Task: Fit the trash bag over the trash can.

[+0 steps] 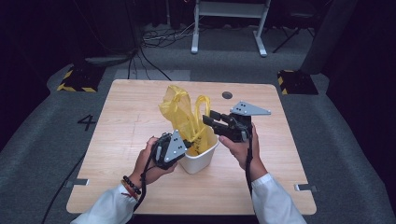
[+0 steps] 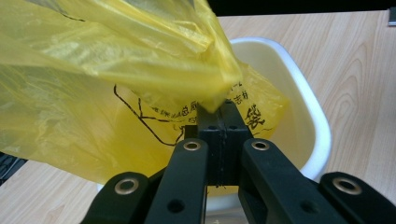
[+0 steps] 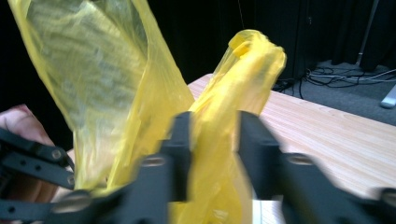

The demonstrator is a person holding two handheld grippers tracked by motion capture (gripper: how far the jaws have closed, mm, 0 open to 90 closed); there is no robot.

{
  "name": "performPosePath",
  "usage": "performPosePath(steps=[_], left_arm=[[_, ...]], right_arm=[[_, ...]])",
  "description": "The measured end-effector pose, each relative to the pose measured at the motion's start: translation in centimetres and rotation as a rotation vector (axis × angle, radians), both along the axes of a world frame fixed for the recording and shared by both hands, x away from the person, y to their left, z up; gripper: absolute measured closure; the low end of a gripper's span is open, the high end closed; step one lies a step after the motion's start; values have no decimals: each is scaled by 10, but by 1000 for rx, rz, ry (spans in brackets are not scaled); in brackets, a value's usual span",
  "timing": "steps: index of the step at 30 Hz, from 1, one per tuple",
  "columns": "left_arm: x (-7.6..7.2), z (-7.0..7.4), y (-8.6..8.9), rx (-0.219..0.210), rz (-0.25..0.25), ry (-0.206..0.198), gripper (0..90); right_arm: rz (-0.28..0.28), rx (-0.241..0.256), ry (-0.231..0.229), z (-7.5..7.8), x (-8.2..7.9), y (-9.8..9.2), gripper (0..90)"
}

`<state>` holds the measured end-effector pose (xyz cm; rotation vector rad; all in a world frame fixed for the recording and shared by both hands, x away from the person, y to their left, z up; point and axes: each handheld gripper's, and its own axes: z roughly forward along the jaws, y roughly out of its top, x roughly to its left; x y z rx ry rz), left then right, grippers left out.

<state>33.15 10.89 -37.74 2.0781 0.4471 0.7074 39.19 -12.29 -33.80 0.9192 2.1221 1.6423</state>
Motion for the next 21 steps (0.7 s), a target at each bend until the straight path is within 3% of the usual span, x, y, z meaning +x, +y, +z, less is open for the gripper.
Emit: performPosePath(steps=[4, 6, 10, 13, 19, 21], left_arm=[[-2, 0, 4, -36, 5, -1, 864], [-4, -1, 6, -54, 16, -7, 809], [-11, 0, 14, -126, 25, -4, 484], [-15, 1, 23, -174, 22, 2, 314], [-13, 9, 43, -271, 9, 95, 206], [-11, 13, 49, -286, 17, 100, 199]], right_arm=[[30, -21, -20, 0, -6, 1, 878], [41, -30, -25, -1, -9, 1, 894], [63, -19, -36, -2, -16, -3, 900], [72, -18, -43, -3, -22, -7, 900], [78, -50, -56, -10, -29, -11, 900], [79, -56, -59, -11, -31, -11, 900]])
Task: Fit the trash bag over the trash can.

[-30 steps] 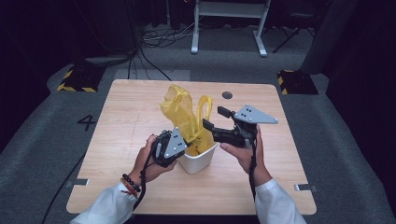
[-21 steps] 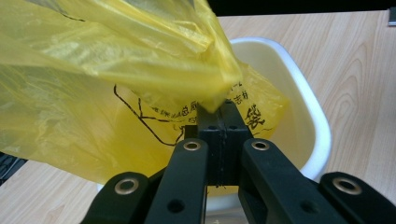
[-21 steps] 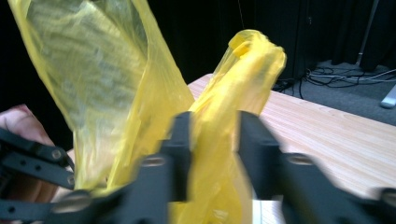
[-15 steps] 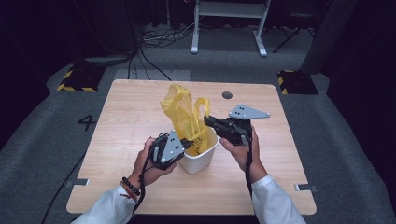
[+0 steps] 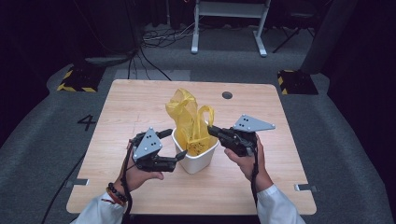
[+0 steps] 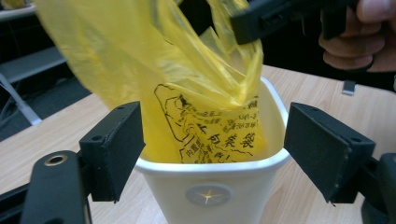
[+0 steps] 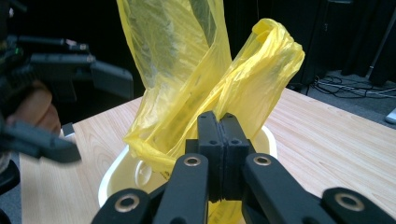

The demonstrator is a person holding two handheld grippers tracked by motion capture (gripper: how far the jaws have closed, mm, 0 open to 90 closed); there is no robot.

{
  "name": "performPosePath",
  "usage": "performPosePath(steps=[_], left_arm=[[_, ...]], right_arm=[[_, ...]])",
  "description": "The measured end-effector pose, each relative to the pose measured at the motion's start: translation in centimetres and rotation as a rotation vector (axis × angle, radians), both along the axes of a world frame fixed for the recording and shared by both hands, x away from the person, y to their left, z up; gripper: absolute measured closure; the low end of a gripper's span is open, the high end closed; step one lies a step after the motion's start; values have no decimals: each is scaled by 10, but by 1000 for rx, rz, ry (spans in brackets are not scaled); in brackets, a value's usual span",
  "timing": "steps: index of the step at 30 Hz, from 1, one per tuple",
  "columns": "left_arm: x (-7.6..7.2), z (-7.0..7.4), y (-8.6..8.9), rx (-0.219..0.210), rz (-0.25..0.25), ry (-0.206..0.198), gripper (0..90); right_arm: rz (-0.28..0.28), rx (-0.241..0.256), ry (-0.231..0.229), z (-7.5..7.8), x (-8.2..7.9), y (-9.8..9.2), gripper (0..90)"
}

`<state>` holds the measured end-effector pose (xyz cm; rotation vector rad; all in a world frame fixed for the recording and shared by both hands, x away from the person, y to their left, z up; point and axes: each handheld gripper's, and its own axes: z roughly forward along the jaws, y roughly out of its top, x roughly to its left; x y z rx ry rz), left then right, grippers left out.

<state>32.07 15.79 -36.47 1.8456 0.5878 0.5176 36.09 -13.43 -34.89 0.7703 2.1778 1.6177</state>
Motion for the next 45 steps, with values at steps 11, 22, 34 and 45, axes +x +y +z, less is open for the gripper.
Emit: performPosePath(steps=[11, 22, 34, 45], left_arm=[[14, 32, 9, -27, -1, -22, 160], [38, 64, -15, 69, 90, -78, 214], [50, 50, 1, 123, 137, -39, 607], [20, 39, 24, 106, 61, -46, 780]], right_arm=[[12, -59, -26, -11, -11, 6, 900], [22, -89, -54, -15, -19, 5, 900], [21, -56, -54, -16, -27, -7, 900], [14, -20, -27, -17, -33, -18, 900]])
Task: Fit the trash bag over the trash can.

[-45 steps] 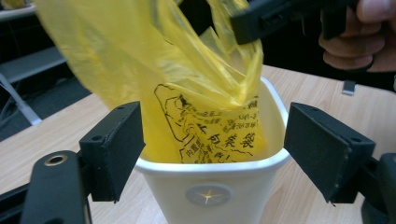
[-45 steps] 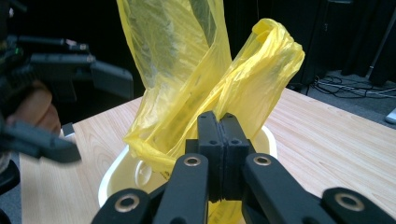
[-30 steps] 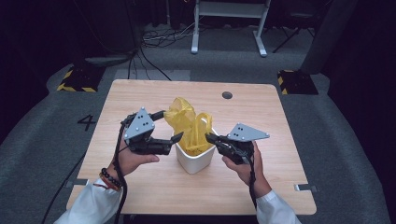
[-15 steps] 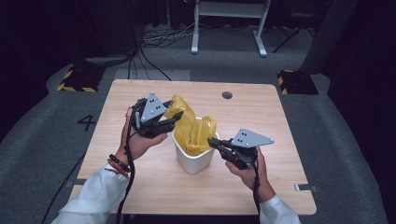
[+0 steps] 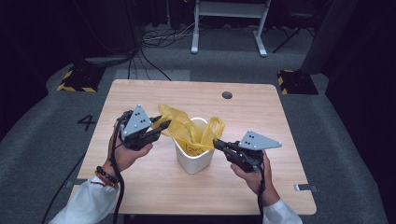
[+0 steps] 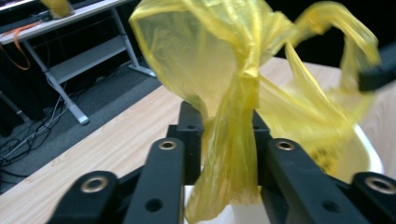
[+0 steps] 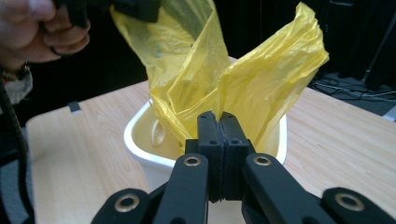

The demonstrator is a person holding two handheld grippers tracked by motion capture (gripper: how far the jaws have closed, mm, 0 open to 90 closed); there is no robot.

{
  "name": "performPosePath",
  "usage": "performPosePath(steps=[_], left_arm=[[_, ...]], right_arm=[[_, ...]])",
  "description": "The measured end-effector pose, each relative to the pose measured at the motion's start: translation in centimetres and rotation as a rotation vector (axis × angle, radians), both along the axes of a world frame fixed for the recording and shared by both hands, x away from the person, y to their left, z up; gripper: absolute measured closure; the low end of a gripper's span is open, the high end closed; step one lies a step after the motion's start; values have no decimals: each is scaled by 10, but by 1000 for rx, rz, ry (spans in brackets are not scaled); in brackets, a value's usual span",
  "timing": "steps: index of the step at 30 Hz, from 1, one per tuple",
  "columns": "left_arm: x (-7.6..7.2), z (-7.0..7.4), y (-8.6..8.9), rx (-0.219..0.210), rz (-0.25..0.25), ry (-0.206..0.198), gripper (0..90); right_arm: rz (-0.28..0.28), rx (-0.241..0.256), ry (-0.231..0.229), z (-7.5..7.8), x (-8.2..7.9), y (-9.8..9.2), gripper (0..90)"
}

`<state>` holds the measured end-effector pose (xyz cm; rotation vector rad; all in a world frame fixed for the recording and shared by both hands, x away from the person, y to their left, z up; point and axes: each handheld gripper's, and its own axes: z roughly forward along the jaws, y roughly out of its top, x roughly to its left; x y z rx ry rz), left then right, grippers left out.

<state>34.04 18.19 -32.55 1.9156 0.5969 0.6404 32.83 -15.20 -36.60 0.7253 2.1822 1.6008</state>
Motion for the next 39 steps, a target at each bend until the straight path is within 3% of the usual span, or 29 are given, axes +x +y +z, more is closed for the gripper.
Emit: performPosePath(steps=[2, 7, 14, 17, 20, 23, 30, 33, 36, 37, 39], left_arm=[[-5, -5, 4, -16, -18, 25, 803], [-11, -27, 11, -35, -42, 109, 810], [-19, -46, 14, -58, -70, 148, 828], [-19, -55, 14, -44, -72, 174, 827], [-16, -63, 16, -37, -68, 210, 825], [-12, -68, 18, -46, -69, 241, 809], [-2, -85, 15, -33, -36, 276, 732], [-3, -90, 12, -22, -27, 273, 694], [-4, -91, 10, -15, -29, 262, 710], [-5, -91, 8, -5, -29, 258, 729], [-7, -92, 4, 14, -32, 247, 754]], right_arm=[[10, 23, 24, -2, -1, -3, 900], [-9, 23, 26, -12, -8, -7, 900], [-16, 58, 23, -16, -18, -15, 900], [-3, 69, 45, -22, -22, -16, 900], [9, 101, 94, -31, -20, -20, 900], [14, 107, 116, -37, -20, -22, 900], [-14, 71, 124, -51, -16, -21, 900], [-24, 72, 121, -53, -15, -23, 900], [-38, 73, 120, -54, -16, -26, 896], [-47, 72, 119, -54, -16, -26, 876], [-84, 50, 85, -50, -21, -27, 696]])
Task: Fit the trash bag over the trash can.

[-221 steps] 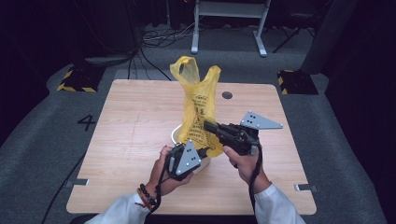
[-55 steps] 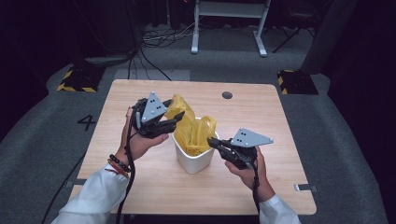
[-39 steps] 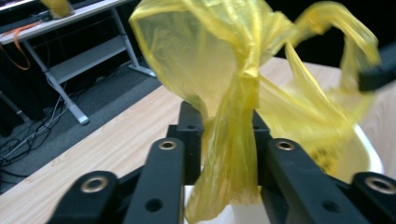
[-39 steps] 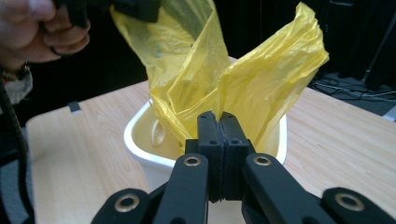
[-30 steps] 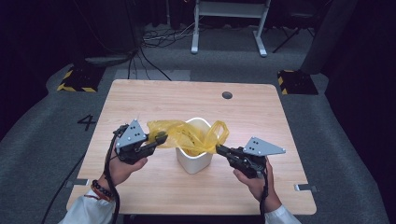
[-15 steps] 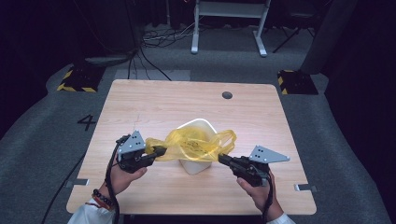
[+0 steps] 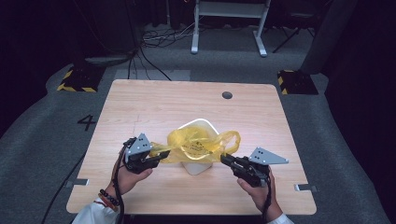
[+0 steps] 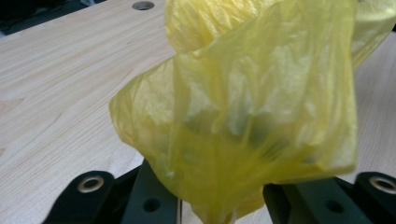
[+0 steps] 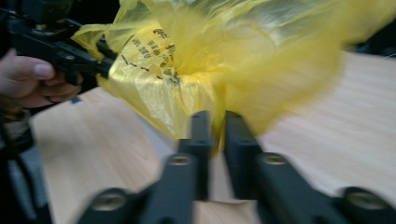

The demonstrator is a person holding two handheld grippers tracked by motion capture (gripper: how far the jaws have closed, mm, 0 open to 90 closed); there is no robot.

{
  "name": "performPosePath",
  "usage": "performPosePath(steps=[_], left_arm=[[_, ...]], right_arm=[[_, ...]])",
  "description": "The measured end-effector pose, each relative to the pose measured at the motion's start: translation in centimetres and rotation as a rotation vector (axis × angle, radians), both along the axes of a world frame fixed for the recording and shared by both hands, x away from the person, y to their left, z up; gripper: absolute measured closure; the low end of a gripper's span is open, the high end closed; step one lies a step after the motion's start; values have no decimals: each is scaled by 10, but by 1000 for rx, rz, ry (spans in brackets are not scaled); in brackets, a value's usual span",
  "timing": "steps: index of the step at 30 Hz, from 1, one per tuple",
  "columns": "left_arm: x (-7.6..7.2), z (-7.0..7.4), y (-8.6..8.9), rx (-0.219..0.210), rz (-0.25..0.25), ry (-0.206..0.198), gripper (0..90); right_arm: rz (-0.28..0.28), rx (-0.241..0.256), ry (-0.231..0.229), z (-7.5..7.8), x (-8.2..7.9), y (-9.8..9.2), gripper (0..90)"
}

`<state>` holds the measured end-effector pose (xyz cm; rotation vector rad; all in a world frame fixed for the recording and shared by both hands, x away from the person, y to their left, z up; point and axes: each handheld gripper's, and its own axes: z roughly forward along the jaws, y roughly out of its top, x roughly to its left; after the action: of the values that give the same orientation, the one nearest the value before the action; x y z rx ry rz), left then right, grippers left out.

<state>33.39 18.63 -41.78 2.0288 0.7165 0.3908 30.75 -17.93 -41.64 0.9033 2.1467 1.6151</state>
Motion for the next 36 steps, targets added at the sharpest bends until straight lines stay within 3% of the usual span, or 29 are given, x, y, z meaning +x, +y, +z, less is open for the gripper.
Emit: performPosePath(steps=[2, 9, 14, 17, 19, 22, 25, 28, 32, 34, 36], left_arm=[[-1, -1, -2, 5, 0, -8, 772], [-2, -3, -6, 10, -1, -15, 772], [-4, -4, -8, 16, 0, -30, 771], [-4, -5, -10, 69, -1, -37, 776], [-3, -7, -11, 79, -1, -38, 783], [1, -9, -12, 84, 1, -29, 787], [5, -12, -12, 88, -1, -13, 792], [8, -17, -14, 102, -6, 0, 793], [11, -21, -15, 106, 4, 10, 780], [12, -21, -14, 101, 21, 8, 713], [12, -20, -10, 88, 29, 0, 571]], right_arm=[[-33, -27, -28, 6, -5, -2, 571], [-82, 31, -62, 33, -19, -22, 338], [-132, 31, -105, 57, -25, -29, 307], [-139, -11, -105, 65, -20, -27, 309], [-142, -39, -102, 67, -13, -23, 382], [-164, -131, -87, 62, 3, -19, 617], [-148, -139, -40, 49, 18, -19, 821], [-150, -170, -18, 37, 29, -18, 874], [-153, -183, 30, 18, 48, -15, 877], [-154, -173, 42, 12, 56, -13, 877], [-162, -172, 33, 9, 63, -10, 877]])
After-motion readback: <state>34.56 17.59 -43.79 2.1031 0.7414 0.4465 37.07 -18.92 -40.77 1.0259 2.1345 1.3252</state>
